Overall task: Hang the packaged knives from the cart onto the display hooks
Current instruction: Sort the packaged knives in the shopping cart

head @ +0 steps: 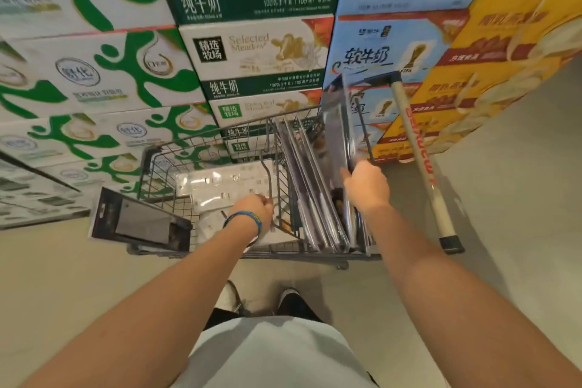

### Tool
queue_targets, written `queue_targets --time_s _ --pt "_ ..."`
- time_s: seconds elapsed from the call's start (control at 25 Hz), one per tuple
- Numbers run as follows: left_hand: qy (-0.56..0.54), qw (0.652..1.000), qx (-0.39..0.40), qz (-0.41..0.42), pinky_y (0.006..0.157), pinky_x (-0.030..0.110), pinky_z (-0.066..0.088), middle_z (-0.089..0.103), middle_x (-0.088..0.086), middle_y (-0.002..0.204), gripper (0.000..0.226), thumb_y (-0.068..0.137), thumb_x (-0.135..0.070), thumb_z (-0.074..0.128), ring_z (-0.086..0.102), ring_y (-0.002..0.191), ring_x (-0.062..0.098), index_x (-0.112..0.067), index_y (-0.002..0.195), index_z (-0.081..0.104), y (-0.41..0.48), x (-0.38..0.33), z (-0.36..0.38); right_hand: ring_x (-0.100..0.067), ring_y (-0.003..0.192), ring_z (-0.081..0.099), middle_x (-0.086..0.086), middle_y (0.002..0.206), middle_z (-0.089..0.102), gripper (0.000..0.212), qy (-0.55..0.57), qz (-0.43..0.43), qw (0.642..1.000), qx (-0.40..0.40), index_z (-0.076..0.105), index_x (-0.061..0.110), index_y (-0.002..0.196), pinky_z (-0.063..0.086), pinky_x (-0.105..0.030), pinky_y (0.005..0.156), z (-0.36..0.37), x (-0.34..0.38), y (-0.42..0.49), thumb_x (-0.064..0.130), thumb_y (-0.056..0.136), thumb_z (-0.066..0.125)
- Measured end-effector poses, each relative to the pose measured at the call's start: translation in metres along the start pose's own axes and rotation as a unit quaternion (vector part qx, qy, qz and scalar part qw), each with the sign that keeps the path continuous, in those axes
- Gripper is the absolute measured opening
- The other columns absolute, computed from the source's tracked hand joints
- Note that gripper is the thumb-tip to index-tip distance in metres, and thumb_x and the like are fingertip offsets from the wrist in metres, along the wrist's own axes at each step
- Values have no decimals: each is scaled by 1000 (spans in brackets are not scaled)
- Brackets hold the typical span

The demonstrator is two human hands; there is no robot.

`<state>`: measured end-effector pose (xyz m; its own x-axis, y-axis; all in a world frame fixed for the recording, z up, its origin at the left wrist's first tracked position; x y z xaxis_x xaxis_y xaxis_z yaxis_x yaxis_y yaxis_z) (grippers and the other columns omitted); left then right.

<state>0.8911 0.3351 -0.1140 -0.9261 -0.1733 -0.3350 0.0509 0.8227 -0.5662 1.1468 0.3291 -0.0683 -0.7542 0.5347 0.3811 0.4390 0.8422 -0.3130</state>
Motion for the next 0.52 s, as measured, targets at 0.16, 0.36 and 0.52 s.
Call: queue_targets --time_s 0.16,0.36,0.52 --pt "-32 999 33 -23 78 38 56 65 9 81 36 102 -33 40 66 85 32 -12 96 69 6 1 9 -34 106 65 -15 123 65 30 -116 56 977 168 57 6 133 48 -38 72 55 -3 15 15 106 49" --pt "-112 988 108 13 55 25 46 70 -3 72 35 103 -33 38 58 58 11 -21 86 65 11 4 10 -36 115 63 -18 132 61 41 -126 107 976 140 49 3 143 53 -42 79 64 1 17 10 103 49" --pt "-259 959 117 -15 56 22 50 72 -6 69 38 103 -42 39 61 54 7 -25 84 67 3 69 13 -37 125 53 -19 137 56 41 -64 -8 996 -60 49 5 142 46 -45 98 53 35 -23 25 107 45"
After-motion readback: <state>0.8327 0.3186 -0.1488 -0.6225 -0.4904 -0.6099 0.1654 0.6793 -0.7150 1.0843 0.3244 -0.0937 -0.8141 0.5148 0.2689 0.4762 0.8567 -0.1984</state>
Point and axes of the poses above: each hand's wrist, its own y-axis towards the middle knuckle, its own z-axis out of the palm, x = y × z, the point moved 6 cm from there along y, towards the middle knuckle
